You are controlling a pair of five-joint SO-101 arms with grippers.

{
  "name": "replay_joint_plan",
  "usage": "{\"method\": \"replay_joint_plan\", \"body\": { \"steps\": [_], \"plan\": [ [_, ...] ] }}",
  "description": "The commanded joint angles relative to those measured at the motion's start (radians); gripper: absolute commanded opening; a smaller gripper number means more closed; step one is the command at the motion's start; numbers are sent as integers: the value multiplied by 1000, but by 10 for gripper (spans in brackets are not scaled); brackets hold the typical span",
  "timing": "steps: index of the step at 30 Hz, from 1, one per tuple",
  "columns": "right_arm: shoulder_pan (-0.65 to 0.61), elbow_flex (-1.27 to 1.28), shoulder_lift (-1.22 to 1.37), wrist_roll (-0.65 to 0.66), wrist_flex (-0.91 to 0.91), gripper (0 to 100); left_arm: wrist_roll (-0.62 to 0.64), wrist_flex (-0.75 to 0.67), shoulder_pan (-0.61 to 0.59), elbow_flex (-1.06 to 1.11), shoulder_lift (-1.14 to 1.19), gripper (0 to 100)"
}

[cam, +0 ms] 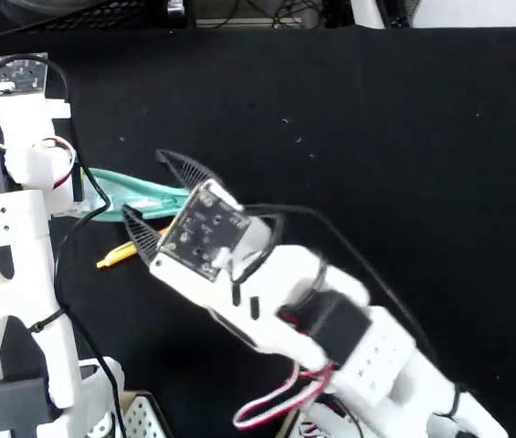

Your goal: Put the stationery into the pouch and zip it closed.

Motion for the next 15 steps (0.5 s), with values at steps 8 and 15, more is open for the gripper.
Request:
{"method": "replay_joint_plan", "body": {
  "steps": [8, 15],
  "plan": [
    [193, -415, -64, 8, 505, 107, 2, -8, -22, -5, -9, 30],
    [480, 122, 4, -144, 361, 157, 12, -11, -111, -54, -9, 30]
  ]
}}
